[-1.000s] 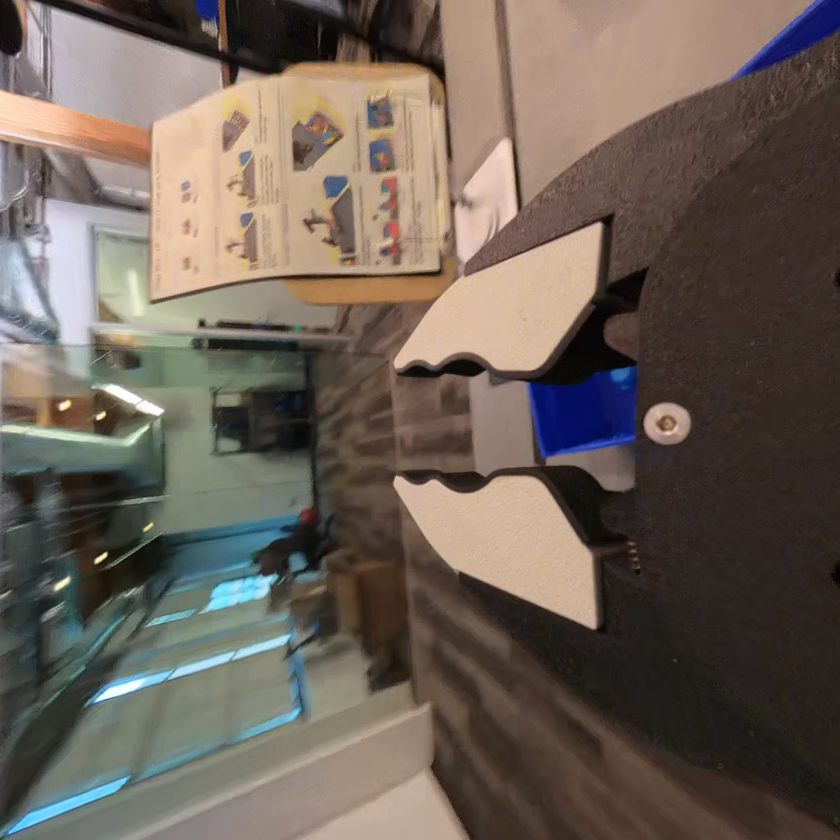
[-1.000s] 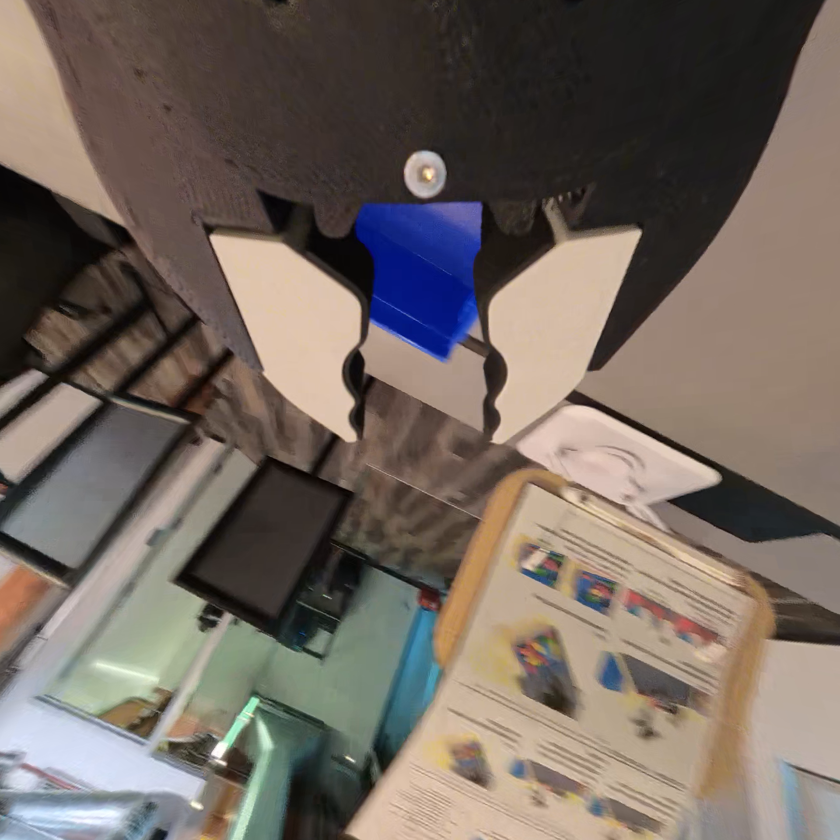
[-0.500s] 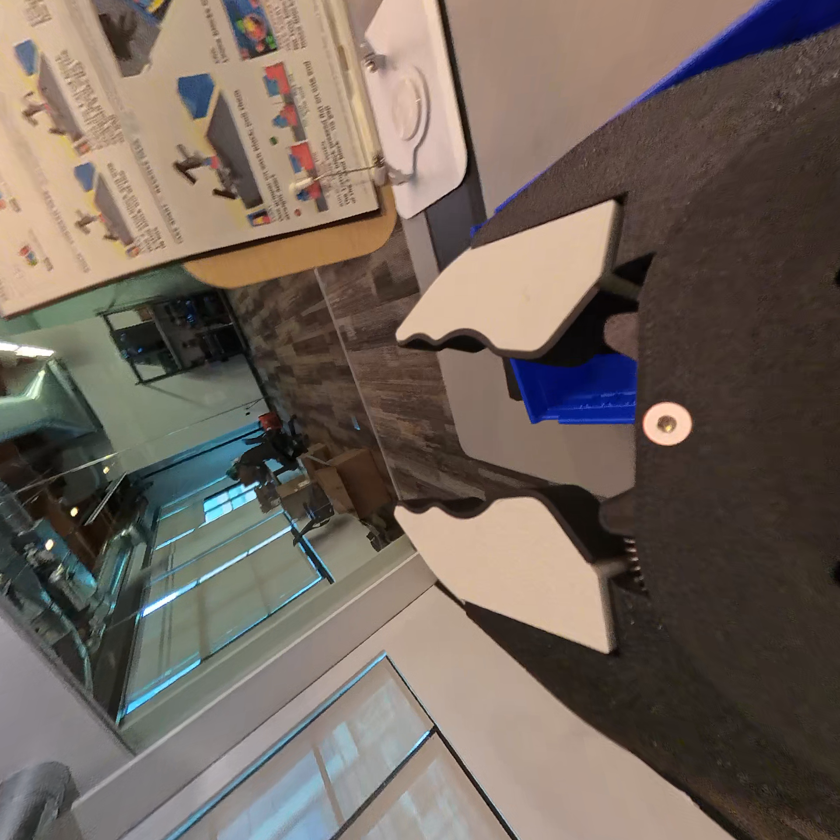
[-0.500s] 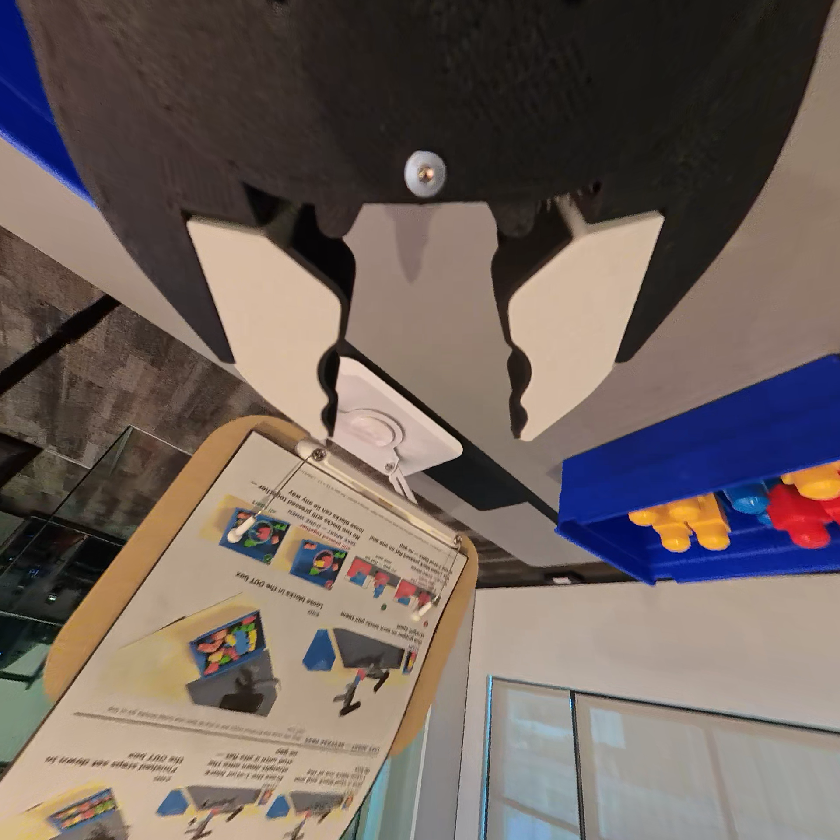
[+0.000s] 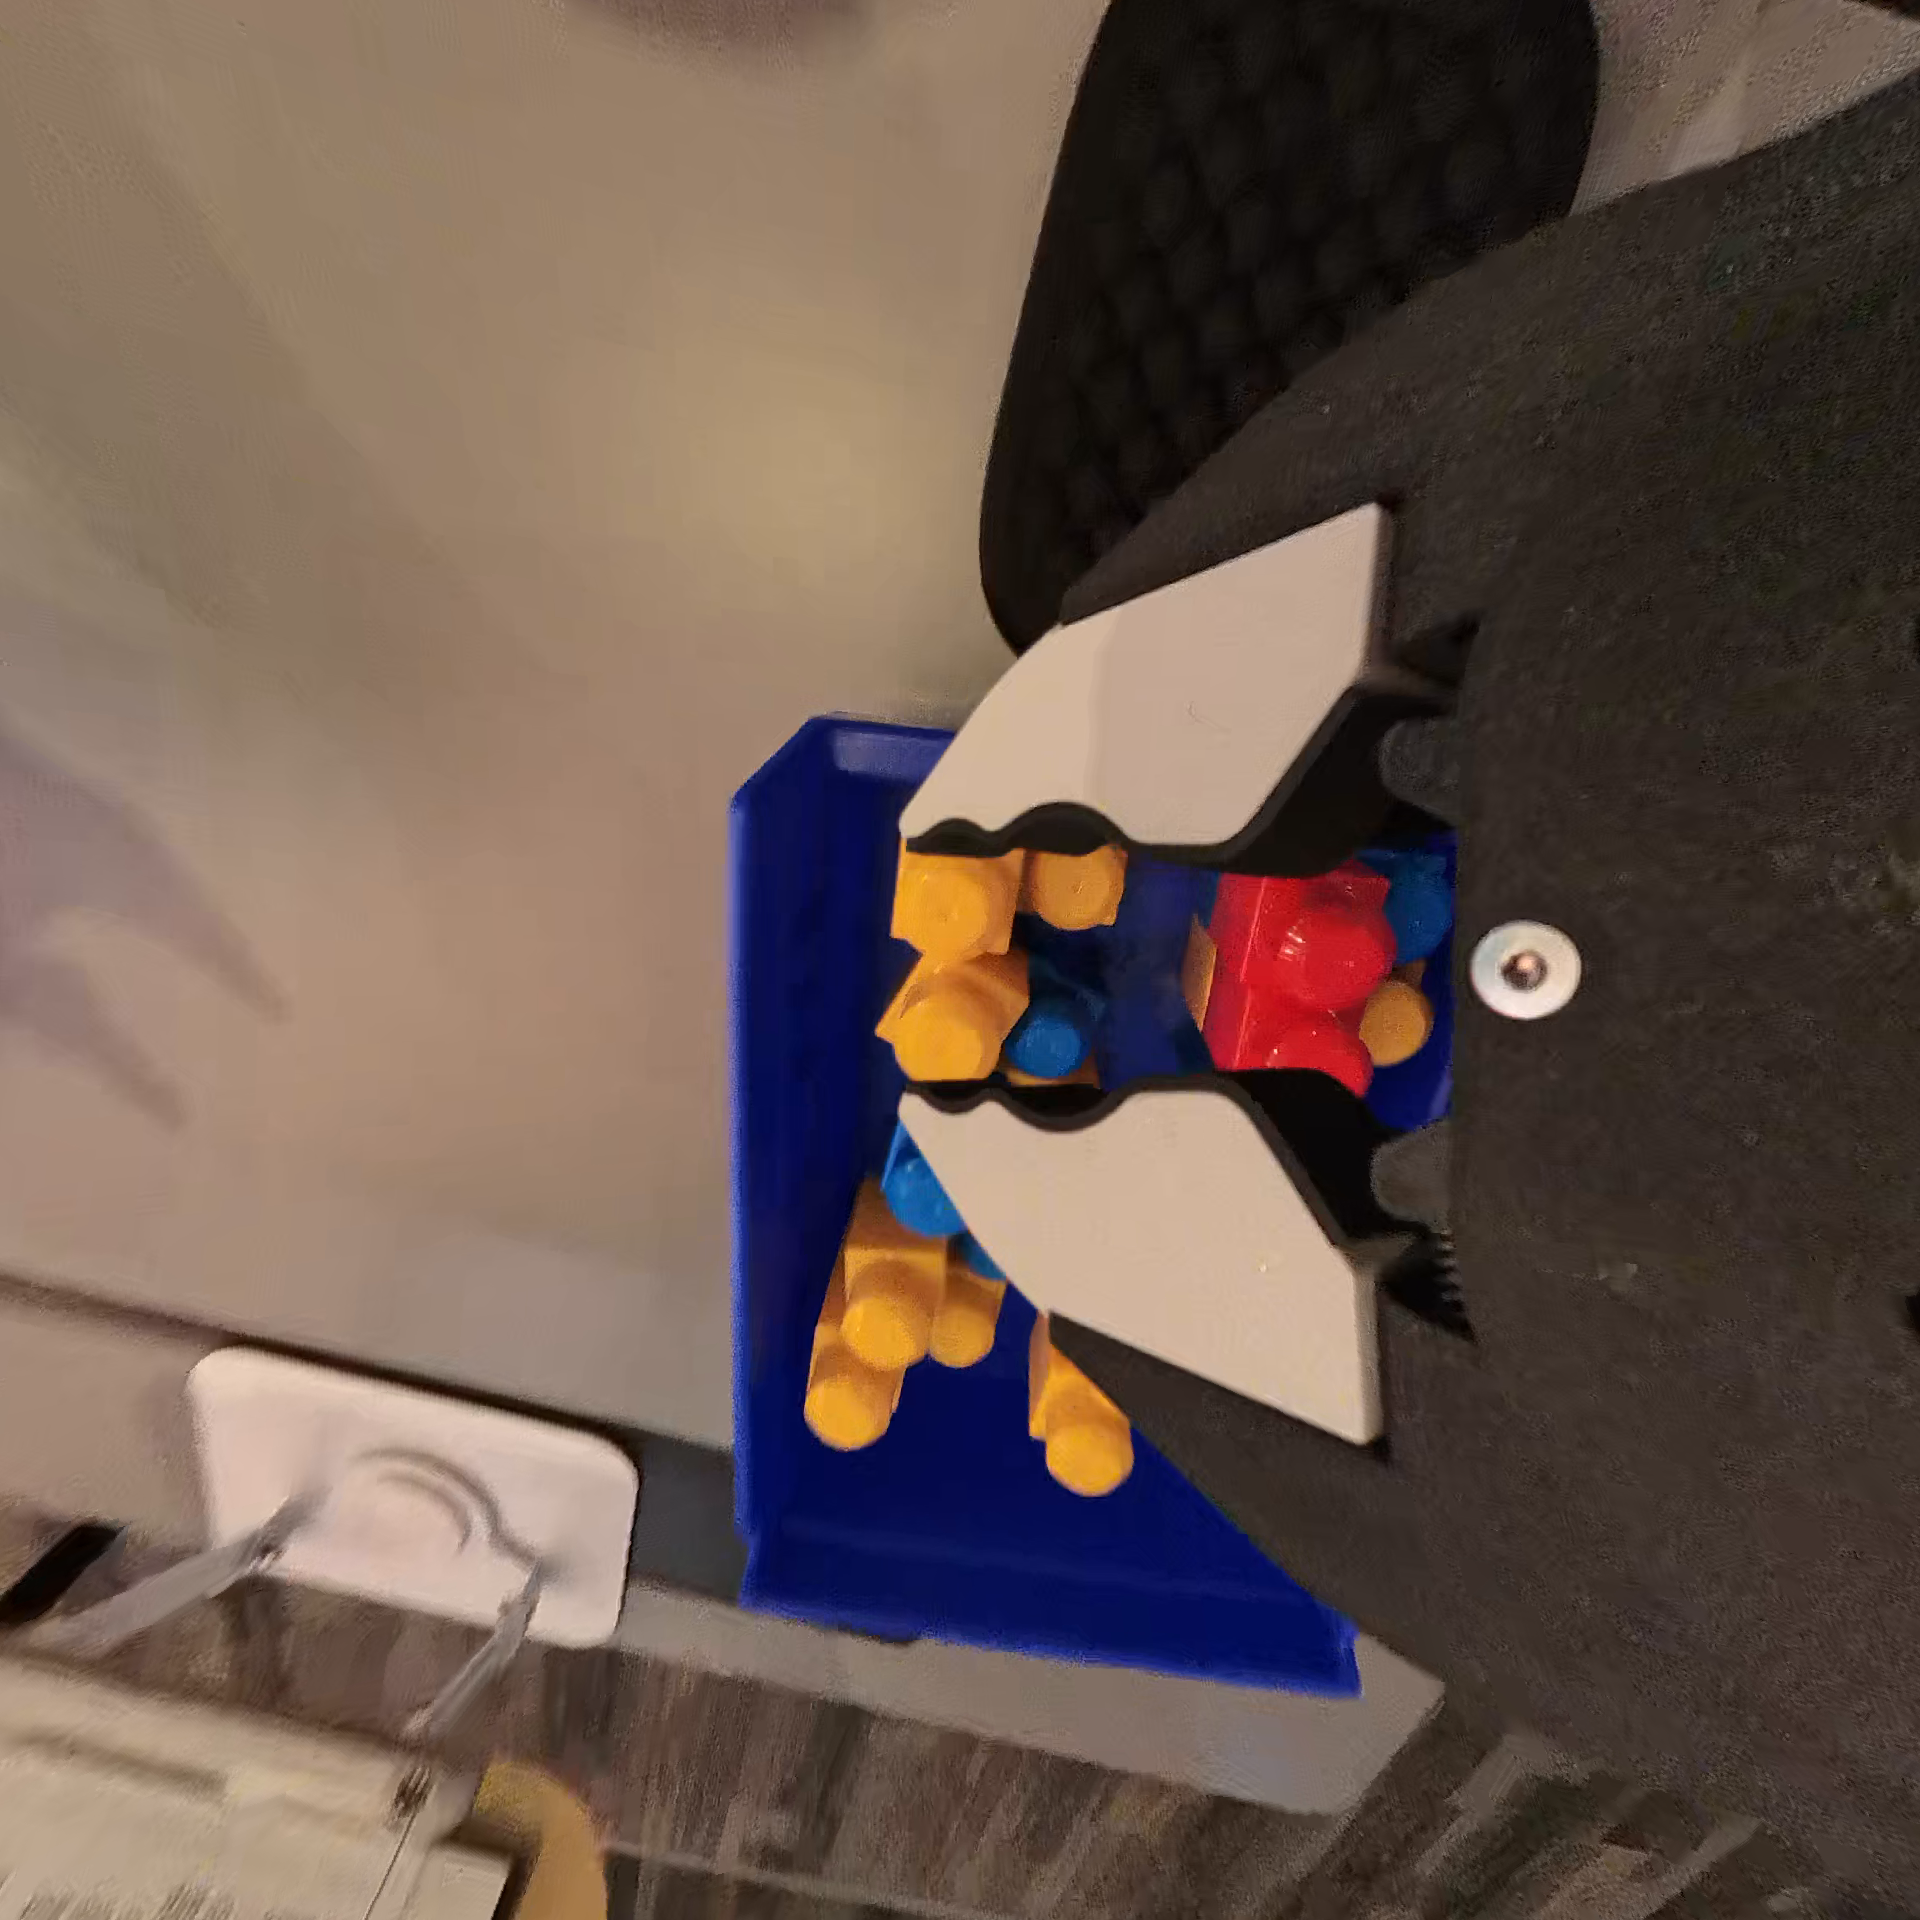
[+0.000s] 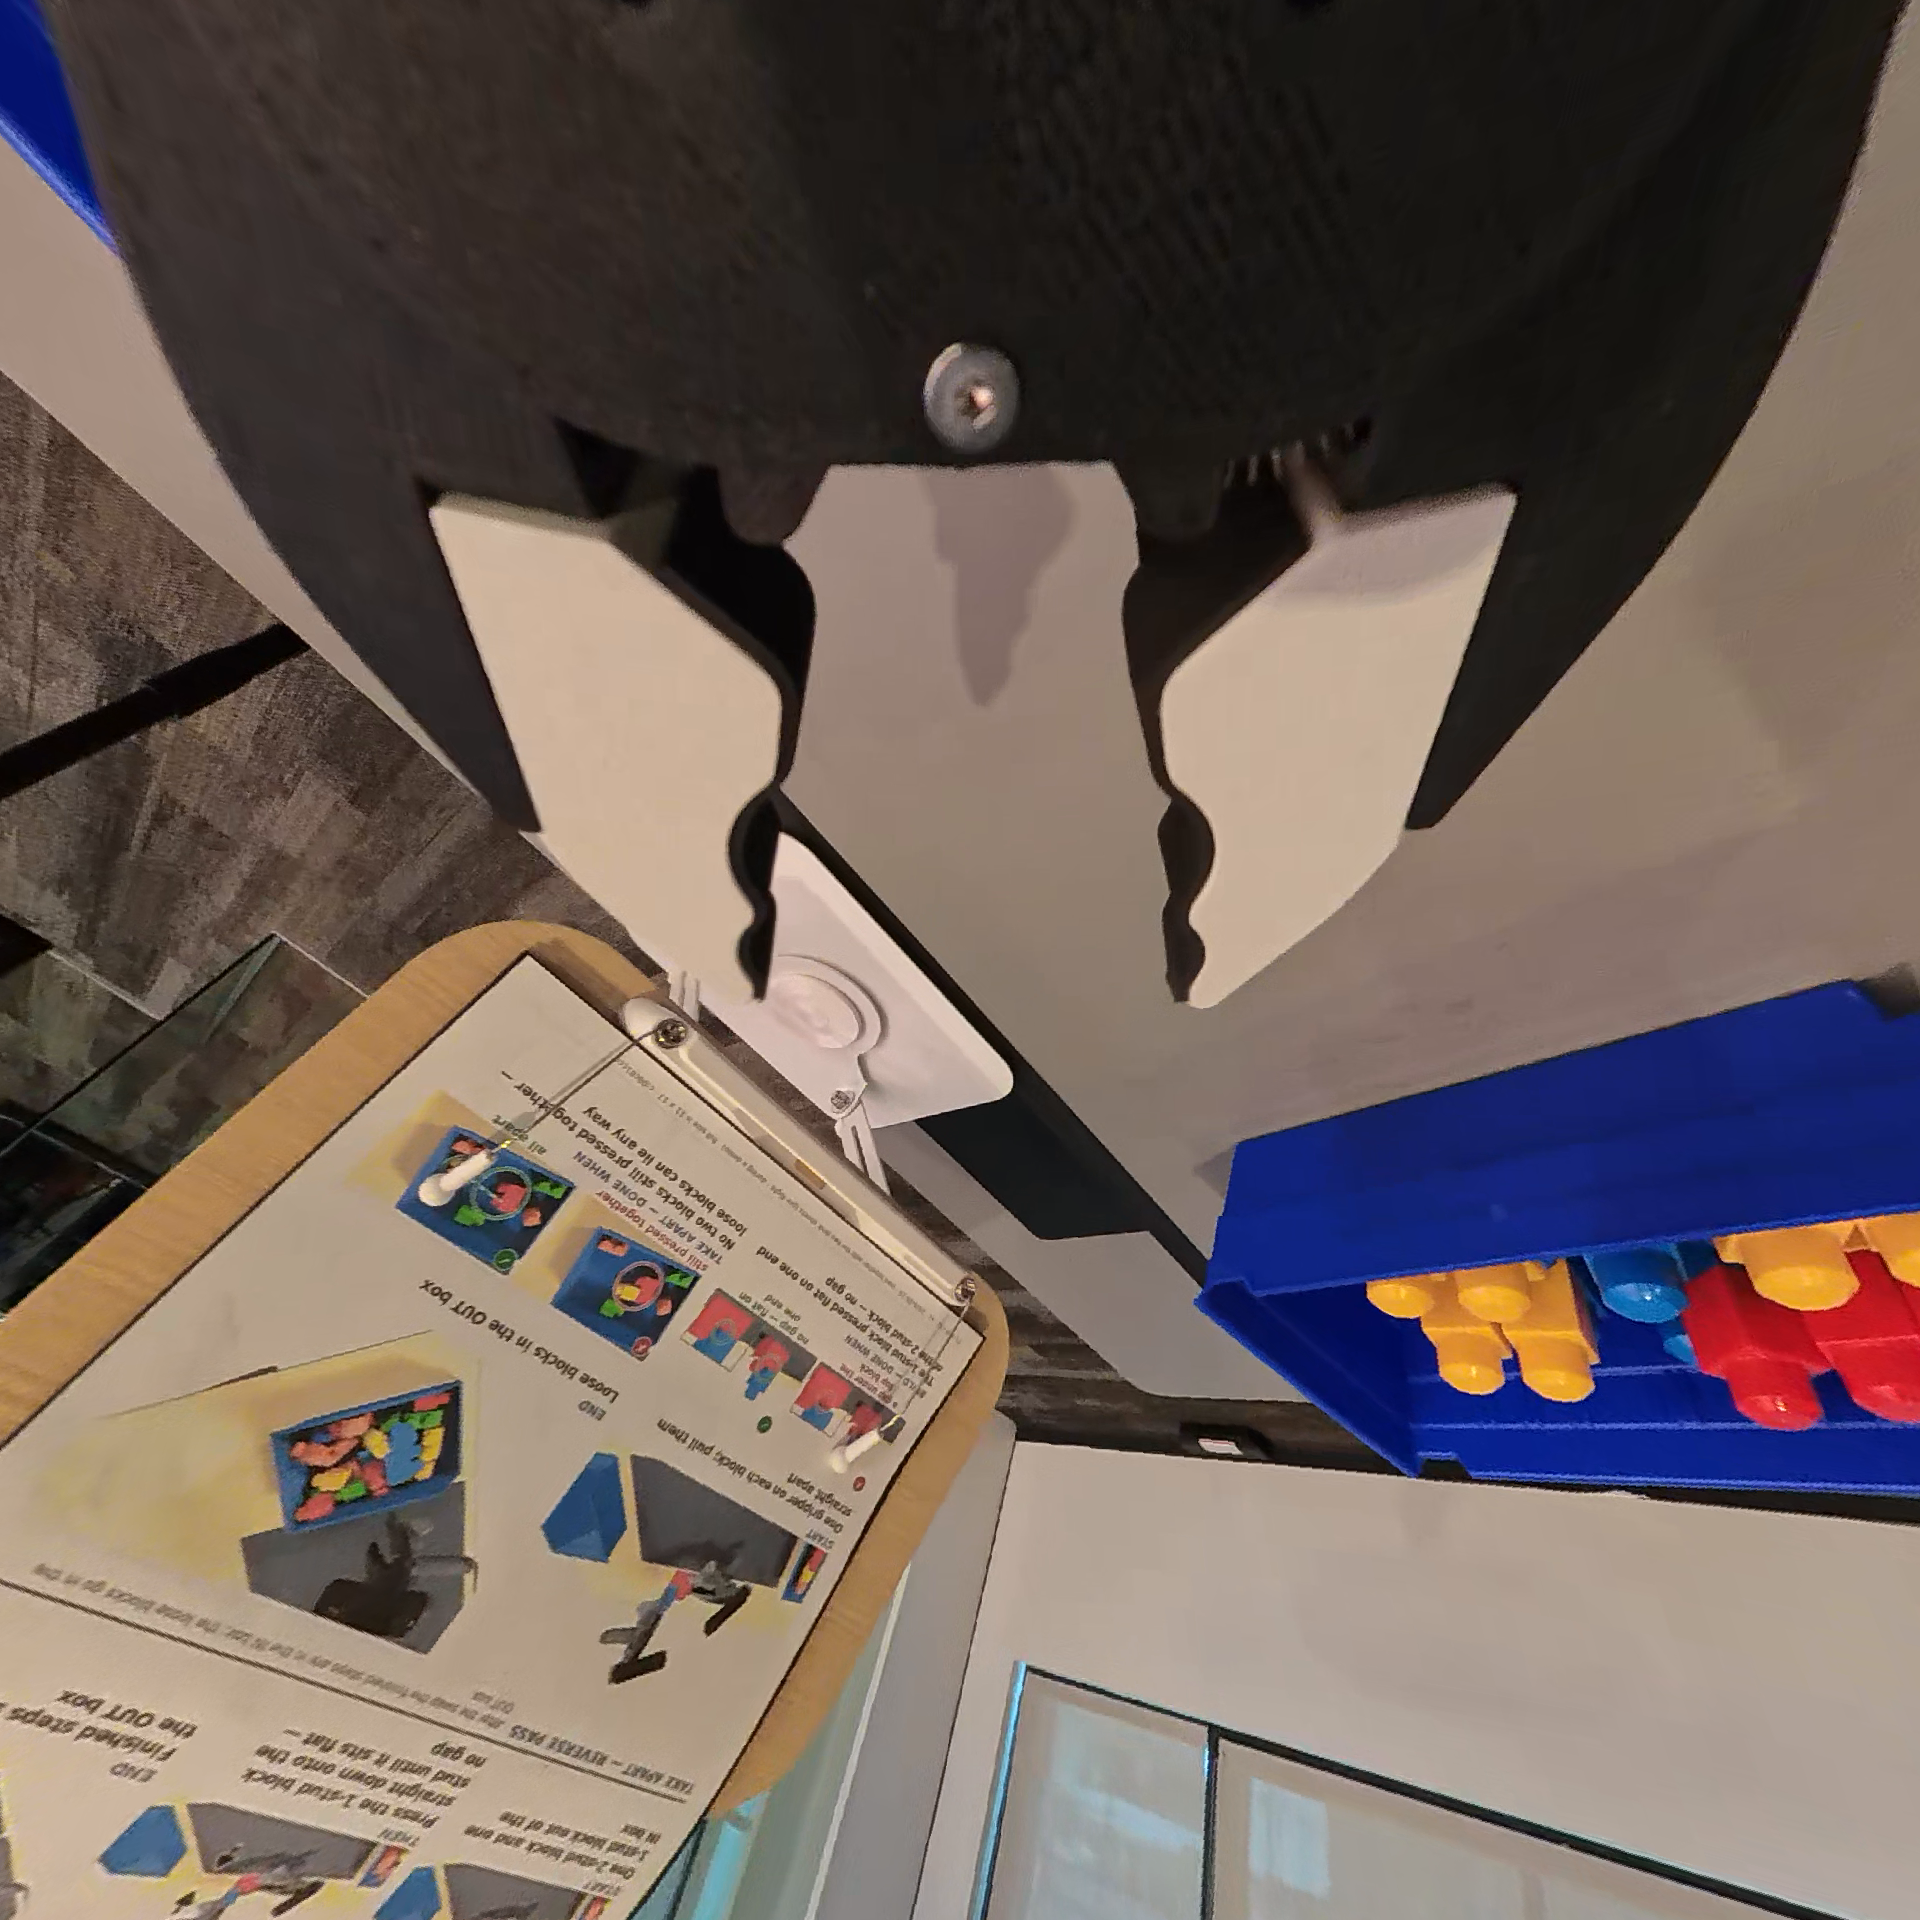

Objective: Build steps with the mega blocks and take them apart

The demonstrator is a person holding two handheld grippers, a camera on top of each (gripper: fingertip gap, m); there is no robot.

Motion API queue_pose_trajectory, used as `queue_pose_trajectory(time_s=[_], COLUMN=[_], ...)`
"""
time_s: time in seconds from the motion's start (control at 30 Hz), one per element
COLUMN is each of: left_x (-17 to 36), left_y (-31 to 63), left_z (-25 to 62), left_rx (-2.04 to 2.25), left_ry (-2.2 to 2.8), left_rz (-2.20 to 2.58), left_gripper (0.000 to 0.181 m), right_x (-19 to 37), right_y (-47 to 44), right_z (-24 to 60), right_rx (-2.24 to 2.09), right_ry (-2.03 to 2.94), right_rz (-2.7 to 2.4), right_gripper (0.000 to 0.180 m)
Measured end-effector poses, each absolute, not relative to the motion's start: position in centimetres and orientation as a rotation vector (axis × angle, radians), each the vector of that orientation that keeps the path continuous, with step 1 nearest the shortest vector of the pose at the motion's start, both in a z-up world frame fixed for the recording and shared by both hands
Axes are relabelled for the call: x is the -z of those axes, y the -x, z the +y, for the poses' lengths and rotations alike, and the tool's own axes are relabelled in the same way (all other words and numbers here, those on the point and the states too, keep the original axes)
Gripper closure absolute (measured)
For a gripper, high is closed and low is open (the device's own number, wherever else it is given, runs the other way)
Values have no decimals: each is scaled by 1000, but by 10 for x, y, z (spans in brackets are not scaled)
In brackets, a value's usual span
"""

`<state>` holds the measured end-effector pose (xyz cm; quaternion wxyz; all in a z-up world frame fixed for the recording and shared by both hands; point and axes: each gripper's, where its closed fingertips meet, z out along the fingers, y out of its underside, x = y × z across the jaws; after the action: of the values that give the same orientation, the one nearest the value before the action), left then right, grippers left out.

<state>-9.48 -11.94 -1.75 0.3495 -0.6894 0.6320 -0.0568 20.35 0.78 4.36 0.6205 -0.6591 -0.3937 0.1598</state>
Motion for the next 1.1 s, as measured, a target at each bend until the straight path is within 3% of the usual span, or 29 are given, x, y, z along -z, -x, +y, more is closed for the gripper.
queue_pose_trajectory(time_s=[0.23, 0.67, 0.8, 0.93, 1.1], left_x=[66, 105, 60, -31, -122], left_y=[85, 104, 99, 78, 4], left_z=[-124, -112, -108, -100, -110], left_rx=[405, 85, 79, 130, 576], left_ry=[1998, 2174, 2059, 1823, 1605], left_rz=[1739, 1900, 1796, 1545, 1246], left_gripper=[145, 143, 143, 144, 144], right_x=[-39, -27, -23, -23, -49], right_y=[-211, -214, -206, -181, -116], right_z=[9, 10, 6, -9, -76], right_rx=[-351, -330, -353, -424, -816], right_ry=[1535, 1562, 1570, 1522, 1311], right_rz=[-932, -1002, -1032, -1086, -1180], right_gripper=[107, 108, 108, 108, 108])
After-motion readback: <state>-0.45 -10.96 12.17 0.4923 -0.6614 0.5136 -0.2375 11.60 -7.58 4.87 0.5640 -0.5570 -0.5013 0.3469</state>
